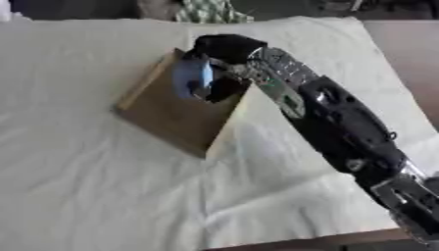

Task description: Pick up objects on the table and place them in the box.

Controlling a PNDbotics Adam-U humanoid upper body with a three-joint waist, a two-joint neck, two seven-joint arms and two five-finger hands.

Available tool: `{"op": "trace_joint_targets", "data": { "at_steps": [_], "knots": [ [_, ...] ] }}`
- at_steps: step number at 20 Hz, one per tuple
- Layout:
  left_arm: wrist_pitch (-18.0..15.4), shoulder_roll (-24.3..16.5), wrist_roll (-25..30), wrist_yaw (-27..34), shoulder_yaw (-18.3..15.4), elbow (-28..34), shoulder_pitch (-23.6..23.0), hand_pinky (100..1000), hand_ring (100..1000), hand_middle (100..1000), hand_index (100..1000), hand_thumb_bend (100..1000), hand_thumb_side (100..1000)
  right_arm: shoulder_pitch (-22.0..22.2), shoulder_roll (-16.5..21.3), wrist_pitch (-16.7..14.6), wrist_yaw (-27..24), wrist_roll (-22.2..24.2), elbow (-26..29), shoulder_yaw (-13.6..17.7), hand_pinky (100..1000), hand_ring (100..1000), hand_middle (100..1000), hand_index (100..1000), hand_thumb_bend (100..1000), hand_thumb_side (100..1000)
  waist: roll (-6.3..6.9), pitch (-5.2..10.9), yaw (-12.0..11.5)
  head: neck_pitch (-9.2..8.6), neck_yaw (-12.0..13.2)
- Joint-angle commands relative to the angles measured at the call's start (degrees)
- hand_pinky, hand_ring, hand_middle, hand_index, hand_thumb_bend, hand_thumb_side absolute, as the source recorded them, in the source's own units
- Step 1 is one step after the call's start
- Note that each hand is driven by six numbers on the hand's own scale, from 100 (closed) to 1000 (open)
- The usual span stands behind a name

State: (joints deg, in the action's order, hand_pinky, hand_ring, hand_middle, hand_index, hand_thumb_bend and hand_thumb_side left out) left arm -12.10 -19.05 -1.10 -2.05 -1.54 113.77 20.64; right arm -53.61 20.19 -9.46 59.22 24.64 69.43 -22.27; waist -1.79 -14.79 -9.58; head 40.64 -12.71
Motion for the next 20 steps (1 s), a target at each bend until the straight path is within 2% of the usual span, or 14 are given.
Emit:
{"op": "trace_joint_targets", "data": {
  "at_steps": [1,2,4,5,11,15,16,17,18,20],
  "knots": [
    [0.06,-0.43,0.06,0.41,-0.13,0.82,0.38,599,690,548,683,344,669,-1.1,1.31,-0.34,-0.64,1.38,0.89,0.63,925,999,993,950,210,695,0.29,0.95,-0.02,-0.28,-0.09],
    [0.09,-0.43,0.08,0.41,-0.14,0.82,0.35,599,690,548,683,344,670,-1.12,1.28,-0.36,-0.58,1.63,0.7,0.72,927,1000,995,954,213,722,0.28,0.94,-0.03,-0.29,-0.14],
    [0.14,-0.38,0.12,0.42,-0.12,0.82,0.31,599,690,548,682,344,670,-1.18,1.18,-0.64,-0.13,2.33,-0.01,0.73,936,1000,1000,969,251,868,0.24,0.93,-0.03,-0.29,-0.17],
    [0.14,-0.33,0.14,0.45,-0.1,0.82,0.33,599,690,548,682,344,669,-1.24,1.08,-0.85,0.35,2.71,-0.55,0.71,934,1000,1000,968,247,868,0.22,0.92,-0.03,-0.28,-0.19],
    [0.22,-0.32,0.18,0.49,-0.14,0.82,0.3,600,691,549,682,341,672,-1.06,0.81,-0.87,0.78,0.83,-1.83,1.48,918,984,971,952,152,732,0.31,0.87,-0.01,-0.24,0.06],
    [0.24,-0.36,0.25,0.46,-0.11,0.82,0.29,600,692,549,682,341,671,-1.38,1.9,-0.34,-1.64,1.4,2.21,2.23,916,976,968,951,100,723,0.29,1.05,0.19,-0.02,0.52],
    [0.25,-0.39,0.25,0.45,-0.12,0.82,0.28,600,693,550,682,341,673,-1.43,2.4,-0.26,-2.45,2.04,3.57,2.41,917,975,969,952,100,748,0.26,1.12,0.24,0.0,0.66],
    [0.26,-0.43,0.24,0.42,-0.14,0.82,0.26,601,693,550,682,341,671,-1.42,3.0,-0.21,-3.39,2.91,5.07,2.63,917,973,969,950,100,818,0.24,1.19,0.3,-0.01,0.81],
    [0.28,-0.48,0.23,0.39,-0.16,0.82,0.21,601,694,550,682,341,671,-1.39,3.64,-0.14,-4.48,3.73,6.58,2.91,916,968,966,947,100,747,0.2,1.28,0.39,-0.02,1.02],
    [0.29,-0.52,0.23,0.36,-0.18,0.82,0.16,601,695,550,682,341,670,-1.21,4.98,0.28,-7.08,5.18,9.64,3.53,914,961,961,938,100,771,0.15,1.43,0.53,-0.08,1.37]
  ]
}}
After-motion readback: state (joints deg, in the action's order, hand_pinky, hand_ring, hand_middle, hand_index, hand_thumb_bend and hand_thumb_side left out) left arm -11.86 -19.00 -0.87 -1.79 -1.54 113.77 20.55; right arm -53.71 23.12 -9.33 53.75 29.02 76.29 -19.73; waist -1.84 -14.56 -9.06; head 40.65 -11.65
